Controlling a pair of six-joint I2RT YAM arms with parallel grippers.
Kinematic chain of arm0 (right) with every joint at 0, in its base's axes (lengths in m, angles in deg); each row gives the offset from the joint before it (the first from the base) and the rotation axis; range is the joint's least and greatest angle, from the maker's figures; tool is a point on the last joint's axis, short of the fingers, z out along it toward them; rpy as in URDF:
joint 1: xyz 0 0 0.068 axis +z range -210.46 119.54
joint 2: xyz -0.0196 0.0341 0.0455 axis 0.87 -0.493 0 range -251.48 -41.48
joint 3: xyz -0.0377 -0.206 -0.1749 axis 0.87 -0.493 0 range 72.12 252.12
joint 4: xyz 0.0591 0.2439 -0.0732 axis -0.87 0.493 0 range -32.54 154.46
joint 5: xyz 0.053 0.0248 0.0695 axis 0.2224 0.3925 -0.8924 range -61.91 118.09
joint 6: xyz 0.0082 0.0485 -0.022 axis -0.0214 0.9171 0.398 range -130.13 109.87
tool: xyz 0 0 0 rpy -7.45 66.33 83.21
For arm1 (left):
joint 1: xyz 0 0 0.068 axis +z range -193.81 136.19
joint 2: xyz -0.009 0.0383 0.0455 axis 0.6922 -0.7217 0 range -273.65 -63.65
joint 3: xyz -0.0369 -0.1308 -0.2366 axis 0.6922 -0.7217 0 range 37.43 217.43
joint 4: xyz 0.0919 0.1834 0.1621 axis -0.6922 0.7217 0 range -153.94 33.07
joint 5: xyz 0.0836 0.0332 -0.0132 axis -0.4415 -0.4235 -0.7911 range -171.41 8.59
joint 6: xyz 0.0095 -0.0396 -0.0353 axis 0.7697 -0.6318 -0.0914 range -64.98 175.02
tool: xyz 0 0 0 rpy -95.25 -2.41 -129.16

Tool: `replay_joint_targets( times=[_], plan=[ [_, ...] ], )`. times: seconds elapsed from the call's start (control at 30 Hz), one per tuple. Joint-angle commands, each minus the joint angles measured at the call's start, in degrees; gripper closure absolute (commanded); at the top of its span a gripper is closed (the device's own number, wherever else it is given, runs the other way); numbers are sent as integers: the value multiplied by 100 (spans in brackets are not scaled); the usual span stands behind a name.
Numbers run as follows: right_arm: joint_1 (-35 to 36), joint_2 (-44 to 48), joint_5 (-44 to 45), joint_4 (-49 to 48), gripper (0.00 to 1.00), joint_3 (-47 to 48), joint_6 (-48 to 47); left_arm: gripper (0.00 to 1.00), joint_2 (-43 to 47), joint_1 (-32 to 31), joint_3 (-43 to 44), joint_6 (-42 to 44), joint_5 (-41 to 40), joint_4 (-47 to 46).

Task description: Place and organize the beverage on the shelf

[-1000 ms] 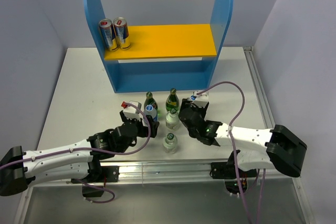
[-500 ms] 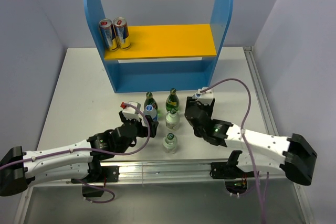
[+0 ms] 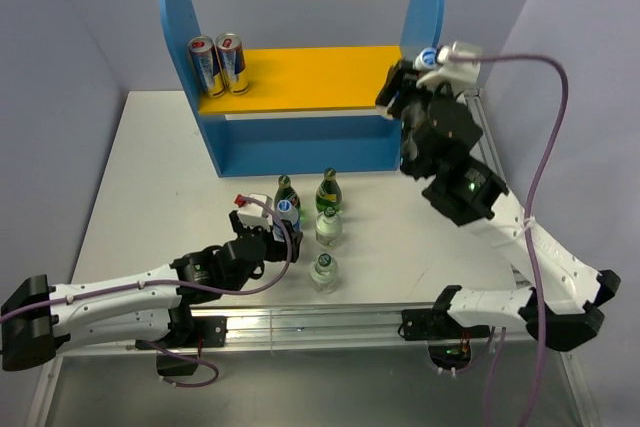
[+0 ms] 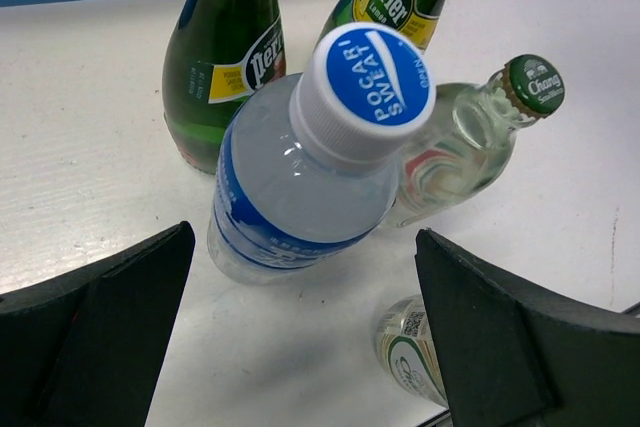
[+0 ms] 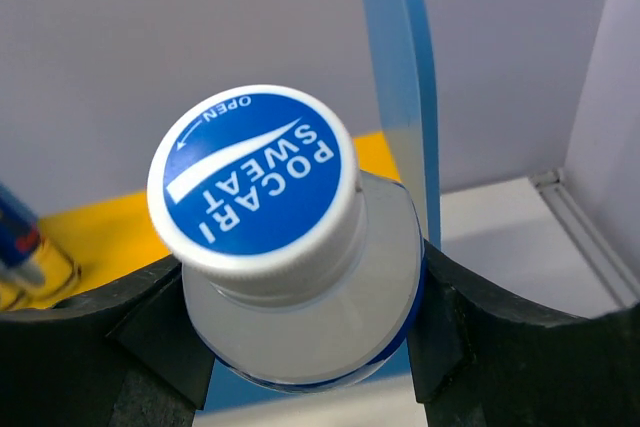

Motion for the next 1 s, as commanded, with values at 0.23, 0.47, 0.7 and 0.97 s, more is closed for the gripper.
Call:
replay_joint_targets(
  times=[0.23,0.47,0.7,0.97],
  plan=[
    [-1584,-2215,-1650,1084,100,3033,175,1,-120,-33,514,148,-41,-89],
    [-2121,-3236,-2037,1551,100,3835,614,1,-103,-33,497,8,-146,113],
    [-2367,-3421,-2037,1349,100,3396,817,1,55,-33,330,-256,-480,166],
    [-2473,-3386,-2107,1323,60,3062,949,1,-50,-33,382,-335,-507,289]
  ],
)
